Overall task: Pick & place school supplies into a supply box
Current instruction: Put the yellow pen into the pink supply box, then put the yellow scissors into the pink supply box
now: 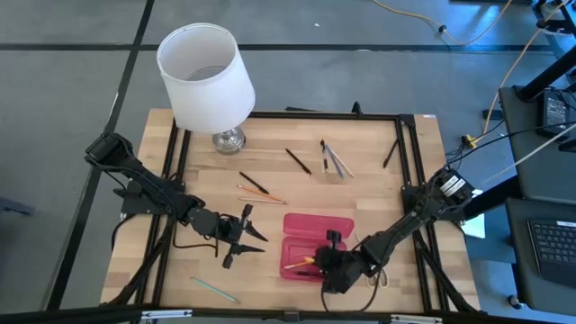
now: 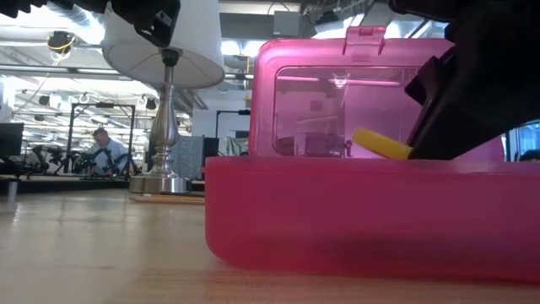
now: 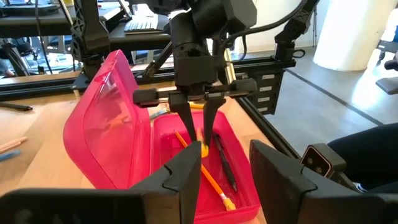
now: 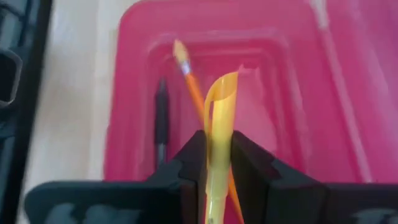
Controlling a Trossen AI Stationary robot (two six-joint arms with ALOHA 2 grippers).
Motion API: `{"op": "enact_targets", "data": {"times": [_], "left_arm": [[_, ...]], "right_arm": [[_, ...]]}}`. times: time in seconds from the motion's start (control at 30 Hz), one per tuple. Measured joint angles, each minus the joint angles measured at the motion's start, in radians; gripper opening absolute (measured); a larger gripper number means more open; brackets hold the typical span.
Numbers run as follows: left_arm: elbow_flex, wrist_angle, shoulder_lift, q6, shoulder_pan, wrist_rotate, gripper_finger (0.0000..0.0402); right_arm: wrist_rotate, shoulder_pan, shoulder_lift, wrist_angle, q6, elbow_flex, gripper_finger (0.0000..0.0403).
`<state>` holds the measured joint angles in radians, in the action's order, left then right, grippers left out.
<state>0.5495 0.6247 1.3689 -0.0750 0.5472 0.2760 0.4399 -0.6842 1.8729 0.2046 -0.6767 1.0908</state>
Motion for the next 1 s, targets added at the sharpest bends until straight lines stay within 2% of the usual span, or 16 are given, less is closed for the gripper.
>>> {"op": "enact_targets", "data": {"times": [0.2,0.7,0.83,0.93,1.0], "left_arm": [[0.0,0.0,0.0,0.0,0.0,0.0,0.0131],[0.0,0.0,0.0,0.0,0.0,0.0,0.013],[0.0,0.0,0.0,0.0,0.0,0.0,0.0128],[0.0,0.0,0.0,0.0,0.0,0.0,0.013],[0.0,0.0,0.0,0.0,0.0,0.0,0.0132]], "right_arm": [[-0.025,0.0,0.0,-0.001,-0.002,0.0,0.007],[-0.033,0.0,0.0,0.006,0.004,0.0,0.0114],[-0.206,0.001,-0.04,0.071,-0.027,-0.002,0.0116],[-0.329,-0.001,-0.088,0.127,-0.145,-0.001,0.0116],[-0.368,-0.012,-0.122,0.172,-0.225,-0.001,0.0116]]}}
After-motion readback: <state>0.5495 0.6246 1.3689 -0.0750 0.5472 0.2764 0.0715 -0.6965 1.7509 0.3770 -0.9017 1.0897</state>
